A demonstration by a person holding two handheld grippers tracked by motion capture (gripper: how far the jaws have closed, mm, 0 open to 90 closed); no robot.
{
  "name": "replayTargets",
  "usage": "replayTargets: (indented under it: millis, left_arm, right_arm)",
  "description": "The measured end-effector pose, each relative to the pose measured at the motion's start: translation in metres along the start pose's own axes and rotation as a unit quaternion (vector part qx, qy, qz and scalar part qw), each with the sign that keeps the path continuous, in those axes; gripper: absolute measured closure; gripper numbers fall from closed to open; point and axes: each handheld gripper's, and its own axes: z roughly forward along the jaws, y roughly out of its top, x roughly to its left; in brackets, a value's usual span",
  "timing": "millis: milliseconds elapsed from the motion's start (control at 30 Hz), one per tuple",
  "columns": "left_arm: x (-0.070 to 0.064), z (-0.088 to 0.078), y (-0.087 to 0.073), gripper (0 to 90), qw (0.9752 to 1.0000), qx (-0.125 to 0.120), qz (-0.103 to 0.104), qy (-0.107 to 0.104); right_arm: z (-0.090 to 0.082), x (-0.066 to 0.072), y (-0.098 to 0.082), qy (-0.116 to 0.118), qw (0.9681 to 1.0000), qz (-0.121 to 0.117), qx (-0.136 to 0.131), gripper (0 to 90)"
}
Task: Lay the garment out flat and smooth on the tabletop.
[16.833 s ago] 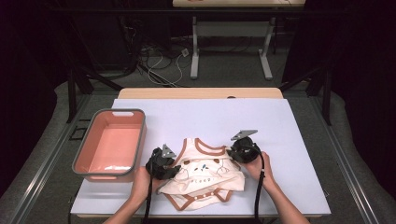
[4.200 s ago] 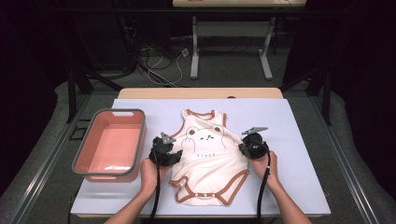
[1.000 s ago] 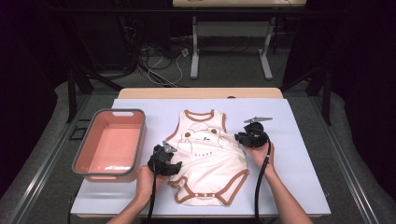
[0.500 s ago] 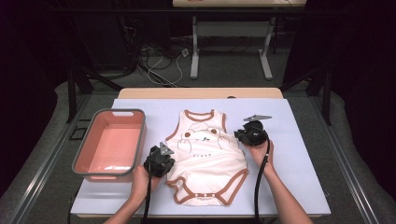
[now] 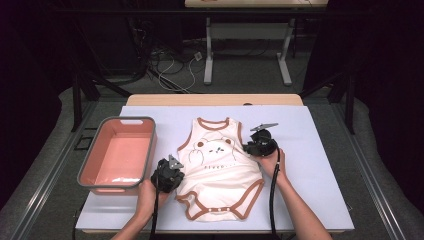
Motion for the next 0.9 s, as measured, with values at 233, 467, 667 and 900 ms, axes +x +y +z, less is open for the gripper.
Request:
replayTargets:
  millis: [233,467,667,900]
  left_arm:
    - [0.000,0.000,0.000,87.8,1.0000,-0.001,0.001,-0.002]
    - [0.002,0.000,0.000,87.9,0.9999,-0.002,-0.003,-0.013]
    - [0.002,0.001,0.000,87.9,0.9999,-0.006,-0.005,-0.014]
    - [0.001,0.003,0.003,87.9,0.9999,-0.005,-0.005,-0.007]
  right_arm:
    - [0.001,0.005,-0.005,0.002,1.0000,-0.007,-0.005,77.3]
    - [0.002,0.005,-0.005,0.007,0.9999,-0.010,-0.010,88.8]
    - [-0.004,-0.006,-0.004,-0.044,0.9988,-0.018,-0.008,88.8]
    - [-0.002,-0.011,-0.003,-0.070,0.9973,-0.021,-0.011,88.7]
